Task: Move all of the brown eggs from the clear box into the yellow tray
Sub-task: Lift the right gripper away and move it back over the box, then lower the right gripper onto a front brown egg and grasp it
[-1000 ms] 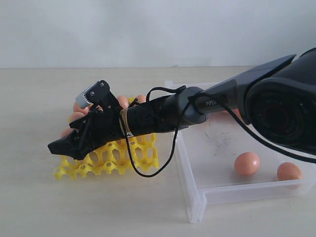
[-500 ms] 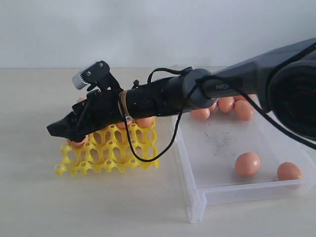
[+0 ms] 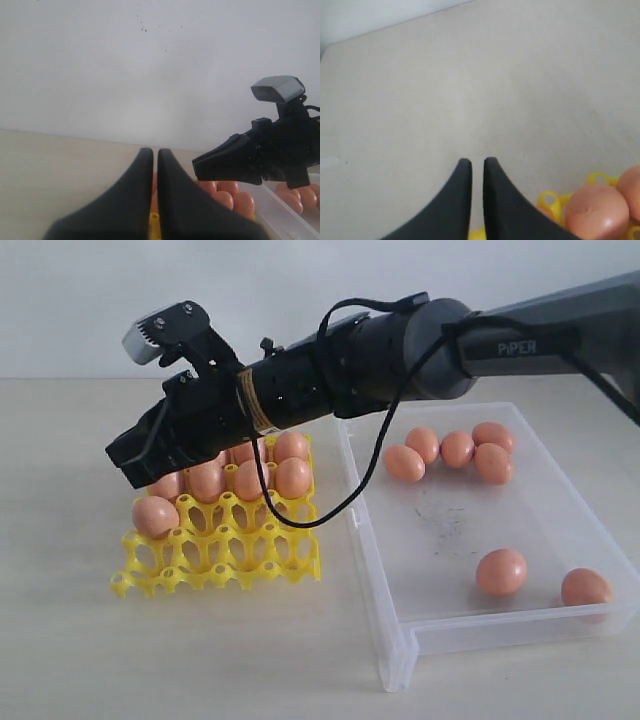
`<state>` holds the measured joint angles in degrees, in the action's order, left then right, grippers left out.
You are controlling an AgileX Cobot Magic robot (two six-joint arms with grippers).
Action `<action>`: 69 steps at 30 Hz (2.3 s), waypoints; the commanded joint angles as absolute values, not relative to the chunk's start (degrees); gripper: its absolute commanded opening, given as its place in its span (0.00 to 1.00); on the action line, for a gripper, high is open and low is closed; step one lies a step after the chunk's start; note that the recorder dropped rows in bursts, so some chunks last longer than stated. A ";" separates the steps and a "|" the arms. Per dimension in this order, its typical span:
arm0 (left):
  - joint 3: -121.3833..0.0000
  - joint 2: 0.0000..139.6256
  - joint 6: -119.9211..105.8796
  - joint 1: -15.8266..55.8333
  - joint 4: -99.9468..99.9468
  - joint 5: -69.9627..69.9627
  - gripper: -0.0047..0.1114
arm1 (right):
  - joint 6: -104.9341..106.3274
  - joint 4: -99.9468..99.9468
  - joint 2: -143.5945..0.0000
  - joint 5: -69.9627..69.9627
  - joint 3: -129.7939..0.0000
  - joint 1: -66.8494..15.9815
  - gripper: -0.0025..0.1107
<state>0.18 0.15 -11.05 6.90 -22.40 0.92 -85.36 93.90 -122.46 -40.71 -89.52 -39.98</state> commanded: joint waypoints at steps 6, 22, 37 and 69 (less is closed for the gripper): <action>0.00 0.00 -10.62 7.23 -22.92 0.00 0.07 | -89.60 99.95 -113.29 -25.53 -89.29 -39.92 0.03; 0.00 0.00 -10.62 7.23 -22.92 0.00 0.07 | -91.95 99.10 -91.69 20.60 -73.87 -39.92 0.02; 0.00 0.00 -10.62 7.23 -22.92 0.00 0.07 | -30.02 50.83 -86.54 47.50 -69.27 -36.46 0.02; 0.00 0.00 -10.62 7.23 -22.92 0.00 0.07 | -3.14 1.76 -106.06 55.51 -69.27 -20.56 0.51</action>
